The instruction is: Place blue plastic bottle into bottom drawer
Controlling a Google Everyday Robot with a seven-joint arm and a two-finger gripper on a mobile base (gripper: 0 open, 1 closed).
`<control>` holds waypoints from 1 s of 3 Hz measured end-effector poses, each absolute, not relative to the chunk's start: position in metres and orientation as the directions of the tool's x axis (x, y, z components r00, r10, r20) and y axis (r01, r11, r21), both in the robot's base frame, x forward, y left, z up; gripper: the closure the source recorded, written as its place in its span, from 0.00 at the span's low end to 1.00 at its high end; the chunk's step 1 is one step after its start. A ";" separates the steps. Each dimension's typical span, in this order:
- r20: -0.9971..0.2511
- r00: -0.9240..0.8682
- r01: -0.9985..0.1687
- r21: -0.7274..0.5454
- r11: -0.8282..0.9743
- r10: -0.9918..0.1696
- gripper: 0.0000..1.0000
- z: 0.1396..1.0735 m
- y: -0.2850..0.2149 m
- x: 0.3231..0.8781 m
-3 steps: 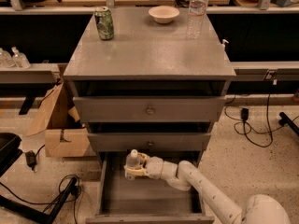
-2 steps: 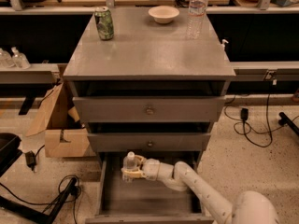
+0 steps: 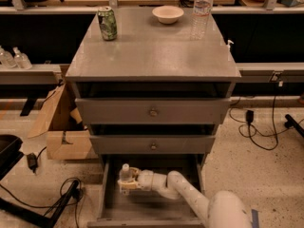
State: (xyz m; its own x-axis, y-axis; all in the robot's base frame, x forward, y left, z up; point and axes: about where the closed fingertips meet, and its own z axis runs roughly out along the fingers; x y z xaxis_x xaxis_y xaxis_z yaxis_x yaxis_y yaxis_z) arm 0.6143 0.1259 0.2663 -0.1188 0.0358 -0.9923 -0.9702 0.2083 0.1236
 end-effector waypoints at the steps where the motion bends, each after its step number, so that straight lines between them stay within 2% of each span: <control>1: -0.996 -0.093 -0.972 0.089 0.217 -0.010 1.00 0.229 0.115 0.616; 2: -0.998 -0.052 -0.974 0.042 0.223 -0.037 0.97 0.219 0.105 0.620; 3: -0.998 -0.055 -0.975 0.047 0.219 -0.034 0.74 0.220 0.108 0.619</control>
Offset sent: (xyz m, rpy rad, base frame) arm 0.0120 -0.0397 -0.0616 -0.1142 -0.1199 -0.0233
